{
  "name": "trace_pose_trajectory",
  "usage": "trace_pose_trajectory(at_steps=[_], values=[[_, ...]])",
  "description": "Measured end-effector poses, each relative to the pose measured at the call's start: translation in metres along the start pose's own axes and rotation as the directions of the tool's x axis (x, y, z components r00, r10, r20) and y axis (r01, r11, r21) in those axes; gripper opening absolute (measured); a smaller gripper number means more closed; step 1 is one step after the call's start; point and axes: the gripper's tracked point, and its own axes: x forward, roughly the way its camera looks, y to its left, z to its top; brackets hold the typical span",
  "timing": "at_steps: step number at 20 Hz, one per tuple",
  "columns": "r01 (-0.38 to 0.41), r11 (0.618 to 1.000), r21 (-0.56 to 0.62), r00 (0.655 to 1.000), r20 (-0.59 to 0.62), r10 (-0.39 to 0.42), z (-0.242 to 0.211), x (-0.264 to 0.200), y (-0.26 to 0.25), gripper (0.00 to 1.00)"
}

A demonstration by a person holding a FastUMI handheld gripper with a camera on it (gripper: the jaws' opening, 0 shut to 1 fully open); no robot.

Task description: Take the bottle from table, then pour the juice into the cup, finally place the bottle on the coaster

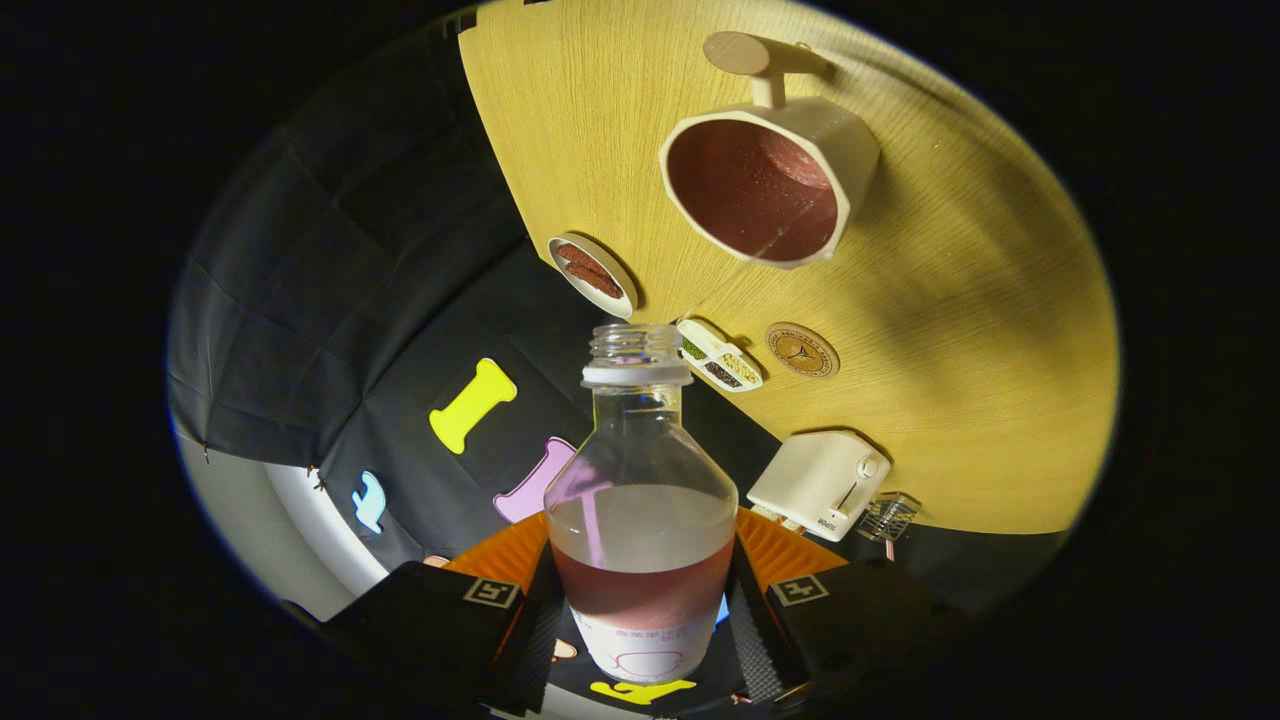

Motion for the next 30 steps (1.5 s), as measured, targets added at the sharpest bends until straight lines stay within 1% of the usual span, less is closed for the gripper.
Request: trace_pose_trajectory(at_steps=[15, 17, 20, 22, 24, 26, 28, 30], values=[[0.039, 0.999, -0.028, 0.999, 0.008, -0.039, -0.003, 0.006, -0.01, 0.75], [0.045, 0.997, -0.055, 0.999, 0.006, -0.045, -0.003, 0.005, -0.014, 0.75], [0.069, 0.989, -0.129, 0.998, 0.008, -0.069, -0.003, 0.005, -0.025, 0.75], [0.092, 0.976, -0.196, 0.996, 0.001, -0.094, -0.004, 0.002, -0.033, 0.76], [0.115, 0.942, -0.316, 0.993, 0.01, -0.118, -0.004, -0.003, -0.044, 0.75], [0.125, 0.884, -0.451, 0.991, 0.015, -0.133, -0.005, -0.009, -0.049, 0.75], [0.107, 0.81, -0.576, 0.992, 0.012, -0.123, -0.007, -0.015, -0.047, 0.75], [0.08, 0.72, -0.69, 0.995, 0.011, -0.1, -0.008, -0.018, -0.042, 0.75]])
